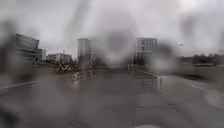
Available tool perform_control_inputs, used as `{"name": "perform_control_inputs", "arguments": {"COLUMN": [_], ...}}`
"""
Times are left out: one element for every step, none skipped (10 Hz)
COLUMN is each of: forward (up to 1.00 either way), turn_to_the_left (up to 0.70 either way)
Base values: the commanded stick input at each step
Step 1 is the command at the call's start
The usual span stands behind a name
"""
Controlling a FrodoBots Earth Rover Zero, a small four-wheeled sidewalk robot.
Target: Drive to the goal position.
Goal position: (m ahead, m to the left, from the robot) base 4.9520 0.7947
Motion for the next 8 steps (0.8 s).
{"name": "perform_control_inputs", "arguments": {"forward": [0.07,0.07,0.07,0.07,0.07,0.07,0.07,0.07], "turn_to_the_left": [0.00,0.00,0.00,0.00,0.00,0.00,0.00,0.00]}}
